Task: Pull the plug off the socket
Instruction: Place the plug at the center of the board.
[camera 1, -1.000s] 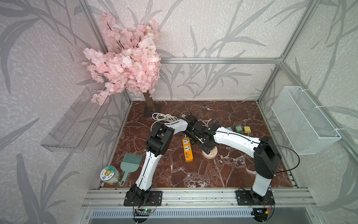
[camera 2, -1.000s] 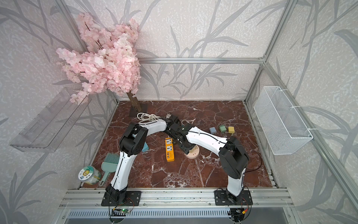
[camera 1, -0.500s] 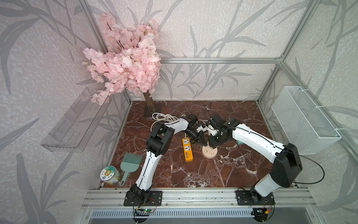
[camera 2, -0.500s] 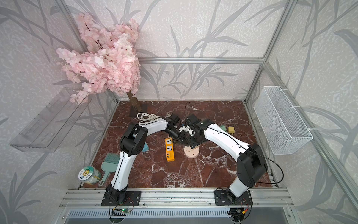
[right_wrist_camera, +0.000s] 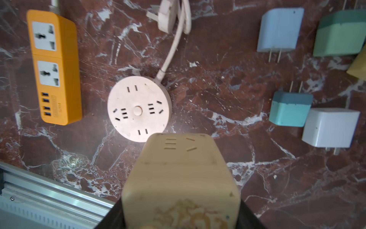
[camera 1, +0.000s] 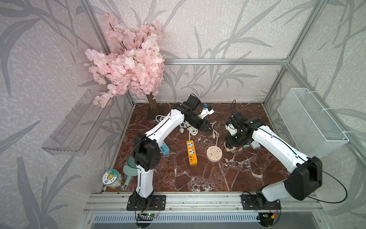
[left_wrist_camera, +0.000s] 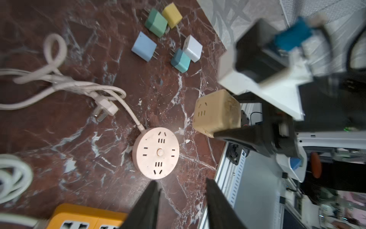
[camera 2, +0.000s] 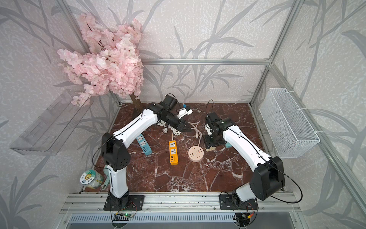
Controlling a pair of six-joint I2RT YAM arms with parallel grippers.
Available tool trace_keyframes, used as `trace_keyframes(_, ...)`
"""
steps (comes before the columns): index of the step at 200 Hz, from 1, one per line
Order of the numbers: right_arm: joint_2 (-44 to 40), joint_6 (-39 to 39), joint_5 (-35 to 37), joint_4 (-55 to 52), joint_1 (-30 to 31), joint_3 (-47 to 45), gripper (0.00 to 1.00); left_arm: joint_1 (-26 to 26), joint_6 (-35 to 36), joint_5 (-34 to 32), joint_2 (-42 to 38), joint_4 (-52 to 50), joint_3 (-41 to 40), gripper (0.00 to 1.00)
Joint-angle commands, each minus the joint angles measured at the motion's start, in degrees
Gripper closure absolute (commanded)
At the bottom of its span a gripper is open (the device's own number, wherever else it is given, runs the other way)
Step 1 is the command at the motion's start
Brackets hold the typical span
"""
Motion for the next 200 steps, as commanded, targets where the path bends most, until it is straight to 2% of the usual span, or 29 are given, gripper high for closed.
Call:
trace_keyframes(1, 3.0, -0.2, 2.1, -6.0, -2.1, 2.0, 1.0, 1.2, 4.9, -9.5, -7.0, -4.0, -4.9, 0.42)
trace_keyframes(10, 3.7, -0.5, 3.1, -6.5, -2.7, 2.5, 1.0, 2.4, 4.9, -10.9, -9.7, -4.5, -6.7, 0.35)
trace_keyframes(16, 4.1, -0.7, 3.5, -6.8, -3.1, 3.0, 1.0, 3.3, 4.5, -11.8, -11.4, -4.8, -8.1, 0.25)
trace_keyframes(37, 5.7, -2.0, 4.3, -8.3, -4.9, 4.9, 1.0, 8.1, 4.8, -12.3, -16.7, -7.1, -11.6, 0.22)
trace_keyframes(42, 6.2, -2.2, 4.9, -8.8, -5.2, 5.4, 1.0, 9.3, 5.2, -12.5, -17.9, -7.7, -12.5, 0.08)
trace_keyframes(55, 7.4, -2.7, 5.7, -10.4, -5.8, 6.5, 1.0, 12.4, 6.2, -12.6, -21.9, -8.3, -15.5, 0.01)
trace_keyframes(80, 10.2, -4.0, 5.7, -12.9, -5.8, 7.8, 1.0, 15.7, 6.0, -16.3, -31.2, -5.3, -25.2, 0.01)
trace_keyframes(121, 16.6, -5.5, 5.6, -13.7, -6.4, 8.1, 0.99, 16.0, 8.0, -20.3, -42.5, -2.9, -38.8, 0.0)
trace_keyframes(170, 23.4, -6.9, 7.6, -15.0, -7.2, 9.4, 0.94, 16.4, 6.3, -21.8, -49.1, 3.2, -48.8, 0.0)
trace_keyframes(200, 25.8, -7.5, 7.7, -14.7, -8.9, 9.9, 0.89, 17.0, 5.9, -21.8, -50.0, 5.1, -50.0, 0.0)
